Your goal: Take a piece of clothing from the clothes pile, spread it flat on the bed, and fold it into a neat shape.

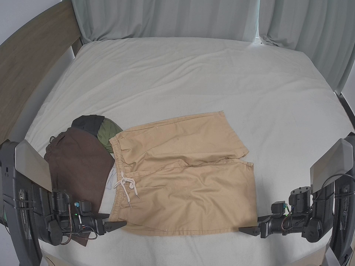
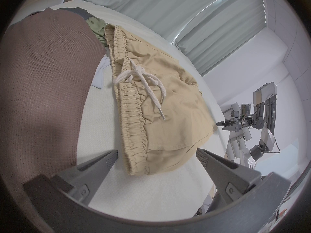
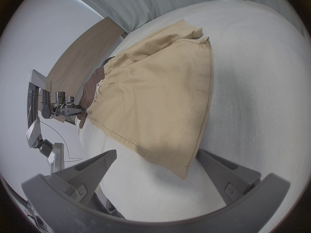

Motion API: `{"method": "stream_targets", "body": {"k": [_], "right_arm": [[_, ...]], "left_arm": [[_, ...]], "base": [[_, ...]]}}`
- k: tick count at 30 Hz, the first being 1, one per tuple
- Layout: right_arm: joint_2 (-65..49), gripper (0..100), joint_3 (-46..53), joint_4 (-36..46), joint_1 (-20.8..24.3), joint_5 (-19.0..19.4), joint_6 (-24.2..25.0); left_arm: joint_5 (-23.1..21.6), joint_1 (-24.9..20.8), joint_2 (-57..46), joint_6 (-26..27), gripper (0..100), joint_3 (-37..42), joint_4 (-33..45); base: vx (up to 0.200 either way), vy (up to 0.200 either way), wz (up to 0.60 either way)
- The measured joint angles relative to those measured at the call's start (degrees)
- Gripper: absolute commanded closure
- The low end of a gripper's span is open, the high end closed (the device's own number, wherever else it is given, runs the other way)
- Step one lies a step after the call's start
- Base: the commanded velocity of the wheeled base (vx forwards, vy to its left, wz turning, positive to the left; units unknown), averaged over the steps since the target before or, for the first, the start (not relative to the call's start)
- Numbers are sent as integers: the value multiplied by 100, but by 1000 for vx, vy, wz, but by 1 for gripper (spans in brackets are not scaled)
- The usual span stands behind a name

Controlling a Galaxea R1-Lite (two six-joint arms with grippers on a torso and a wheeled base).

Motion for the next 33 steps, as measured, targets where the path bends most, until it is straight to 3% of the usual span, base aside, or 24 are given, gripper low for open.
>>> {"method": "stream_targets", "body": {"k": [8, 9, 33], "right_arm": [[34, 0, -9, -2, 9, 5, -15], [37, 0, -9, -2, 9, 7, -15], [89, 0, -35, -2, 39, 24, -17]], "left_arm": [[4, 18, 80, 7, 0, -38, -2], [6, 18, 85, 7, 100, -27, -2], [11, 22, 278, 24, 100, -168, -11]], "base": [[0, 0, 0], [0, 0, 0], [0, 0, 0]]}}
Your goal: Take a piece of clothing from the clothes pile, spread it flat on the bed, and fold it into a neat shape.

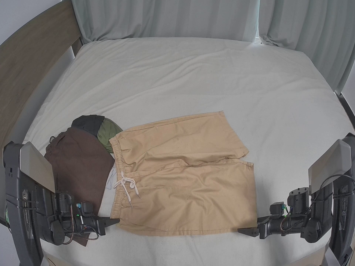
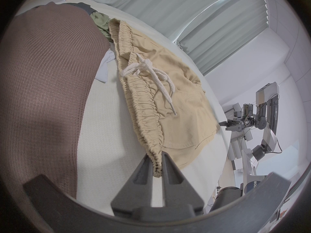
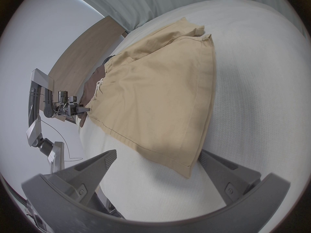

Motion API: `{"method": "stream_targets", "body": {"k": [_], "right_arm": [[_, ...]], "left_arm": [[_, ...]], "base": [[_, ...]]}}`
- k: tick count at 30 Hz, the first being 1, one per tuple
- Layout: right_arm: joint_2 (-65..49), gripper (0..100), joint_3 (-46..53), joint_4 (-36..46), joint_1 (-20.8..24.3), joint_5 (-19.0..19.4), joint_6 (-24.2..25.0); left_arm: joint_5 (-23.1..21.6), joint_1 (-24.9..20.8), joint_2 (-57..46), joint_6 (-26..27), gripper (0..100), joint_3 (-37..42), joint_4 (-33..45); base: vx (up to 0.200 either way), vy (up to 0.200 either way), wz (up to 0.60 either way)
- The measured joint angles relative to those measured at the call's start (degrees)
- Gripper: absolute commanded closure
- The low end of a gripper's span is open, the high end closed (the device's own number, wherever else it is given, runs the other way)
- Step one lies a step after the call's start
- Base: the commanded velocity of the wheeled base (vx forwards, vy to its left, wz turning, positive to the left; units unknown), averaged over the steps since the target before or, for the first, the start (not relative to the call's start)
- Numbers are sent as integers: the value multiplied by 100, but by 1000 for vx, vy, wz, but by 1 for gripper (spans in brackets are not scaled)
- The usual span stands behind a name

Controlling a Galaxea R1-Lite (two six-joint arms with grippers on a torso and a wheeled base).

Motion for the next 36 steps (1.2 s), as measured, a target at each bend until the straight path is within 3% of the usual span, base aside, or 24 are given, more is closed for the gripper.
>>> {"method": "stream_targets", "body": {"k": [2, 3, 22, 29, 36], "right_arm": [[20, 0, 0, -6, 5, -6, 0], [33, 100, -2, -11, 2, -6, 0], [124, 100, -22, 2, -17, -39, -7], [99, 100, 129, 0, -17, -44, -24], [52, 100, 223, 7, -12, -35, -187]], "left_arm": [[-2, 0, 0, 0, 100, 0, 2], [-2, -4, 0, 2, 100, 2, 2], [-13, -4, 6, 110, 100, 0, 2], [-249, 13, -13, 144, 100, 129, -7], [-389, 127, -38, 542, 100, 340, 0]], "base": [[0, 0, 0], [0, 0, 0], [0, 0, 0], [0, 0, 0], [0, 0, 0]]}}
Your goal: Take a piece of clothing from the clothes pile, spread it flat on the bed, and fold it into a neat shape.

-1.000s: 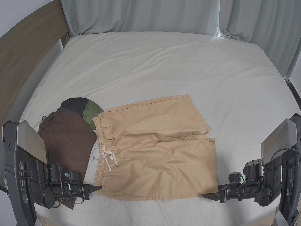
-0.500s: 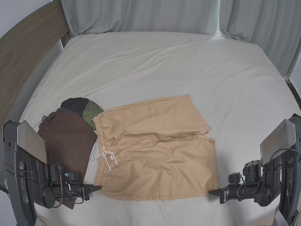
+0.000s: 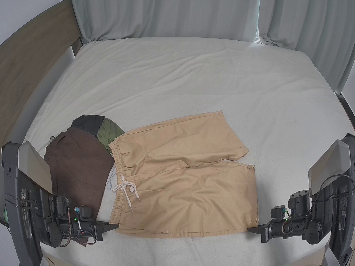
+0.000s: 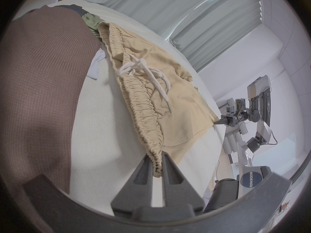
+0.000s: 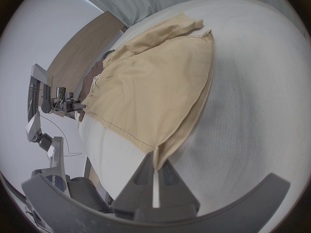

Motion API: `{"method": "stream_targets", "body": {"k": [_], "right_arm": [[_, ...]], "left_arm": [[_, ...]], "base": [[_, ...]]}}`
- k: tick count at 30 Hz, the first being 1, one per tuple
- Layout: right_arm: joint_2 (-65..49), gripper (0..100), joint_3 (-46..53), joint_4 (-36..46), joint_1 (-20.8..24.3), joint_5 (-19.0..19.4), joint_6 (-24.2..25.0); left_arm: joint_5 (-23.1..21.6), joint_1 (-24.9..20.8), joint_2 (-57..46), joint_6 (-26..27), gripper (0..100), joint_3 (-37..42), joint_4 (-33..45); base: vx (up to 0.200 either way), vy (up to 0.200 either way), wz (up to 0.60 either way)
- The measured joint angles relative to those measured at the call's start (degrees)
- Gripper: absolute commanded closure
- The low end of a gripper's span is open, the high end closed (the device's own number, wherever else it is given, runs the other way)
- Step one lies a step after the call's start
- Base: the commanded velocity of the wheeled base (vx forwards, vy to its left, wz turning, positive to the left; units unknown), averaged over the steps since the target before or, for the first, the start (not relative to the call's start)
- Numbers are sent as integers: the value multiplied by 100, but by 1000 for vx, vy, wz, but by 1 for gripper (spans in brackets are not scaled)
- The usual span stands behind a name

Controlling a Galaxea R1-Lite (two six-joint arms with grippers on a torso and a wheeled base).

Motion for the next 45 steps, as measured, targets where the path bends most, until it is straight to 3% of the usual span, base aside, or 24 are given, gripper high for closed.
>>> {"method": "stream_targets", "body": {"k": [14, 25, 37, 45], "right_arm": [[-141, 100, 9, 33, -38, 174, -221], [-634, 100, 6, -2, -44, 412, -227], [-1122, 100, -122, -2, -66, 449, -188], [-1484, 100, -304, 2, -68, 449, 173]], "left_arm": [[-286, 132, 41, 523, 100, 291, 9], [-293, 38, -124, 461, 100, 62, 11], [-290, -182, -756, -180, 100, -34, 4], [-271, -230, -979, -562, 100, -227, 4]], "base": [[0, 0, 0], [0, 0, 0], [0, 0, 0], [0, 0, 0]]}}
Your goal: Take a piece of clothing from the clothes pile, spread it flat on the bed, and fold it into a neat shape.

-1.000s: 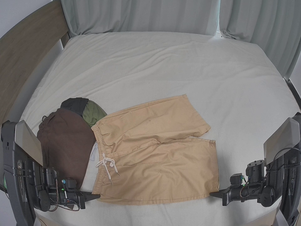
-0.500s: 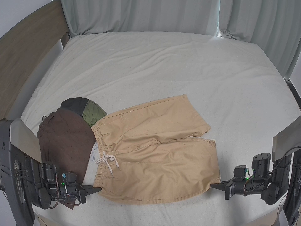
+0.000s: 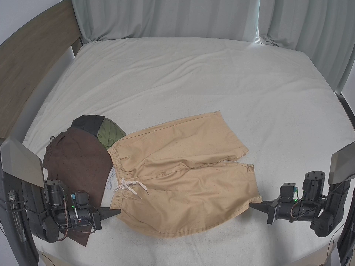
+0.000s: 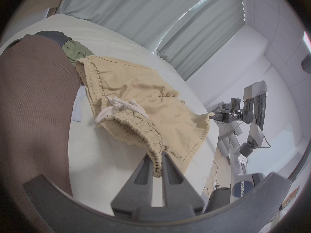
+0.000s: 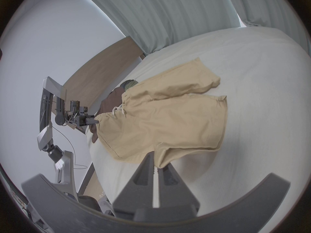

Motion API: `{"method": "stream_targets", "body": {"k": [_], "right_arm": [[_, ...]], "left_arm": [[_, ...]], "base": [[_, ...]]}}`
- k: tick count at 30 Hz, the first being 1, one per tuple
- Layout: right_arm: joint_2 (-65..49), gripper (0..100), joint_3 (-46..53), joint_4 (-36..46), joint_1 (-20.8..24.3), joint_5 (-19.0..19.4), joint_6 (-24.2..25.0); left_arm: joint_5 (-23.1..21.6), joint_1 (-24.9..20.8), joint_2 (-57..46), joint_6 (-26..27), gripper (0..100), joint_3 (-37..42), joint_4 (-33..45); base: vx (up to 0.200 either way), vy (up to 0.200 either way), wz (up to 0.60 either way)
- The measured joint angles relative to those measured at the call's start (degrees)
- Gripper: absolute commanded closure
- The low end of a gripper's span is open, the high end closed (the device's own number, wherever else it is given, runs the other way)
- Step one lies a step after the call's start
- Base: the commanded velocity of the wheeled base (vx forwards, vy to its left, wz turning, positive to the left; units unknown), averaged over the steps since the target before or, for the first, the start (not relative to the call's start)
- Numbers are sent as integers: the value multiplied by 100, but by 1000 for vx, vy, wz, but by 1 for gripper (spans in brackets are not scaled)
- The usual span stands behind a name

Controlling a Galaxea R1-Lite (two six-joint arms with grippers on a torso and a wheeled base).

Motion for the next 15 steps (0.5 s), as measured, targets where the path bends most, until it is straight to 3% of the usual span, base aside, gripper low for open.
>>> {"method": "stream_targets", "body": {"k": [8, 15], "right_arm": [[-308, 100, -77, 4, -4, -2, 112], [-560, 100, -156, 6, -6, 7, 277]], "left_arm": [[72, -161, -460, -835, 100, -127, 0], [224, -240, -700, -1048, 100, -295, 0]], "base": [[0, 0, 0], [0, 0, 0]]}}
